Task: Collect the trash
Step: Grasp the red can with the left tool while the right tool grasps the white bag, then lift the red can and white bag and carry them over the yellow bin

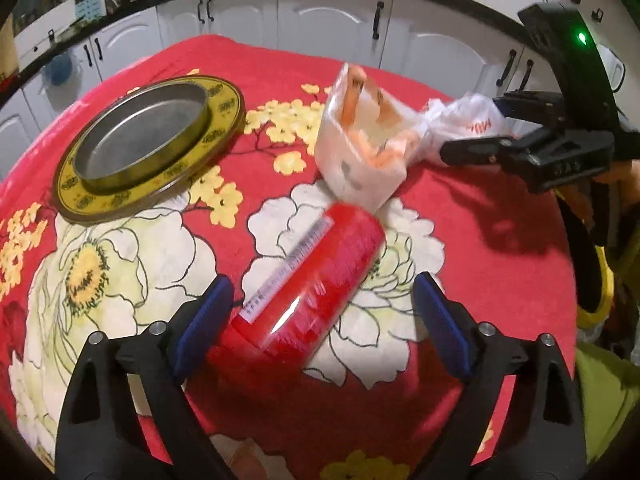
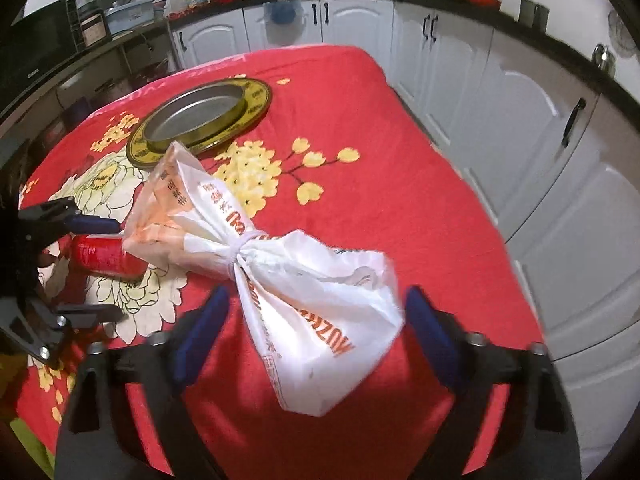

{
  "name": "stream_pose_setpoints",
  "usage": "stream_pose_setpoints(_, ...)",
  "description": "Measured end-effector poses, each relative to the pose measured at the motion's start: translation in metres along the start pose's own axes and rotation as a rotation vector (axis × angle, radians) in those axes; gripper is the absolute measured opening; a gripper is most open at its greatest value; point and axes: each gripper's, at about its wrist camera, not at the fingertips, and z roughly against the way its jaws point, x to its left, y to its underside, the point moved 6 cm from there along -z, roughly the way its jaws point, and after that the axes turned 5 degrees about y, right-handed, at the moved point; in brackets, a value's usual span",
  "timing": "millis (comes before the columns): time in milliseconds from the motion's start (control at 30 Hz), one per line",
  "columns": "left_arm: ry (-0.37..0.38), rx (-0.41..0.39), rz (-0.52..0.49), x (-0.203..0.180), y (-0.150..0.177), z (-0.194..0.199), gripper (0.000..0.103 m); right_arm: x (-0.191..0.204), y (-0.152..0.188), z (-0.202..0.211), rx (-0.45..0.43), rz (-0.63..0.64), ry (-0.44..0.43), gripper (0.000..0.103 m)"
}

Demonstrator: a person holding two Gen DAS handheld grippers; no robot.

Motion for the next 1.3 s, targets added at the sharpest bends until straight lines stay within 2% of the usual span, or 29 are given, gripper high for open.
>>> stream_pose_setpoints(167,-0.016,-0.012,0.023,0.002,0.002,0.001,0.072,0.002,0.005,-0.003,-0.008,-0.045,-0.023,0.065)
stream_pose_setpoints(367,-0.041,-0.028,0.049,0.003,0.006,0.005,0.06,0.006,0.012,0.001,-0.021,-0.054,0.003,0.061)
stream_pose_setpoints(433,-0.055,-0.035,0.062,0.005,0.008,0.007,0.05,0.008,0.015,0.003,-0.024,-0.058,0.014,0.061)
stream_pose_setpoints(633,-0.103,-0.048,0.082,0.003,0.013,0.012,0.03,0.008,0.031,0.014,-0.037,-0.112,0.022,0.059)
stream_pose_setpoints(833,-0.111,-0.065,0.123,0.0,0.022,0.02,0.026,0.019,0.05,0.03,-0.048,-0.117,0.04,0.057)
stream_pose_setpoints(1300,-0.122,-0.127,0.14,-0.021,0.033,0.054,0.026,0.024,0.09,0.085,-0.135,-0.213,-0.005,0.054)
